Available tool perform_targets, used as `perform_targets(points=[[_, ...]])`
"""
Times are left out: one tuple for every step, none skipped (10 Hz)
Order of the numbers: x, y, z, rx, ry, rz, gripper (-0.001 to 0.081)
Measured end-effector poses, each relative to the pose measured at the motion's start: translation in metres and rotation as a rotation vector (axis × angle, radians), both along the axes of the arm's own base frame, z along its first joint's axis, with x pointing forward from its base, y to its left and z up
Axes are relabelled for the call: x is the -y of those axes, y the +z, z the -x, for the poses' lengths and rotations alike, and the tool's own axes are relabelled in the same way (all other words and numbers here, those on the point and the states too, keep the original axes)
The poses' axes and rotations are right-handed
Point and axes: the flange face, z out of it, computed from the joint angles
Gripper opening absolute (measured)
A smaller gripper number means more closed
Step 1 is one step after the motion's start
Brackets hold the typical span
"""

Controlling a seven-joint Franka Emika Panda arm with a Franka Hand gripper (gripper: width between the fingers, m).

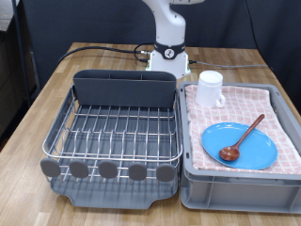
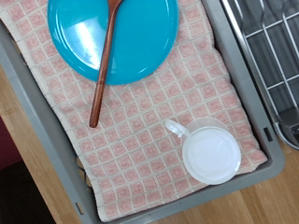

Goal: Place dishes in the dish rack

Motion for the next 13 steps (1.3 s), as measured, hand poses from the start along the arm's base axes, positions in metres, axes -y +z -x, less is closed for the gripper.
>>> perform_targets(points=[[-0.01, -0.002, -0.004, -0.003, -0.007, 0.003, 0.0802], [-0.019, -0.004, -0.009, -0.008, -0.016, 0.005, 0.0802], [-0.027, -0.008, -0.015, -0.014, -0.024, 0.005, 0.0802], [-0.033, -0.011, -0.022, -0.017, -0.028, 0.004, 0.0802], [-0.038, -0.015, -0.029, -0.015, -0.028, 0.001, 0.0802], [-0.043, -0.019, -0.036, -0.014, -0.033, -0.003, 0.0802], [-0.047, -0.023, -0.042, -0.005, -0.028, 0.002, 0.0802], [-0.051, -0.027, -0.046, -0.005, -0.023, 0.001, 0.0802], [-0.052, -0.027, -0.05, -0.006, -0.022, -0.003, 0.0802], [-0.052, -0.028, -0.05, -0.008, -0.022, -0.003, 0.0802], [-0.052, -0.032, -0.05, -0.004, -0.015, 0.003, 0.0802], [-0.051, -0.043, -0.051, 0.011, -0.013, 0.005, 0.0802], [-0.051, -0.061, -0.053, 0.035, -0.012, -0.002, 0.0802]])
